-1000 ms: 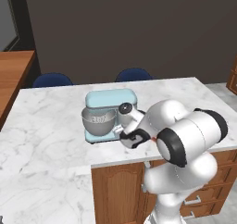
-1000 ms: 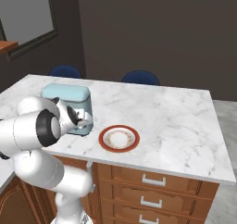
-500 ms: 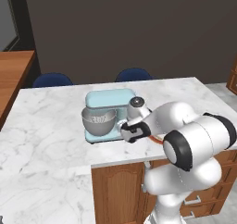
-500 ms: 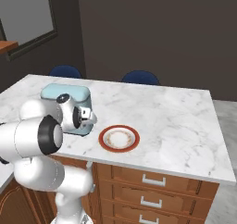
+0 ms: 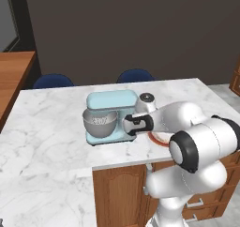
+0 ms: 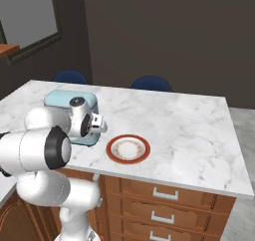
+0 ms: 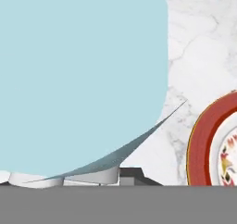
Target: Add butter and sugar cubes to the stand mixer bowl and then turn on the stand mixer to begin making frosting.
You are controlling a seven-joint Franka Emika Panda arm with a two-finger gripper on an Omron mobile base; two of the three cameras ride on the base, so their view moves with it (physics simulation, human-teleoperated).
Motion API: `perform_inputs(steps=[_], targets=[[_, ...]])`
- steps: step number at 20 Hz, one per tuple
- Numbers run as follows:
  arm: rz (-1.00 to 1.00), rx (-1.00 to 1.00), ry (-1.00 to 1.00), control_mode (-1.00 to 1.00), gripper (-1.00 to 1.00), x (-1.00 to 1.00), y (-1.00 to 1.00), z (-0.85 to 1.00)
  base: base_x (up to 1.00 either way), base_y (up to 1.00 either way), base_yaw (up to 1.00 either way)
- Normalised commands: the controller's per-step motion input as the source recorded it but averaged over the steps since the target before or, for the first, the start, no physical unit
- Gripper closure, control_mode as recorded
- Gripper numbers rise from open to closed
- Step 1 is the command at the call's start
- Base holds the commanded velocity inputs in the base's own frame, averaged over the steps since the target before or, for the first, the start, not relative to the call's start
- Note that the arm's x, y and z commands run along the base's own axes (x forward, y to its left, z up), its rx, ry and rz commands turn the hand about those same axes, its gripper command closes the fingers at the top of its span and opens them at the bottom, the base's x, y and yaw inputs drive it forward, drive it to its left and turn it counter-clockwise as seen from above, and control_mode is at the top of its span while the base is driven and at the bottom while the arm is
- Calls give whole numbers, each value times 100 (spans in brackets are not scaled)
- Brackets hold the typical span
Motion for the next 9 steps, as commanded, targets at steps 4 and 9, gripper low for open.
perform_inputs(steps=[4,9], targets=[[0,0,15,-100,100,2,-27,-34,0,0,0],[0,0,11,-100,100,0,-47,-43,0,0,0]])
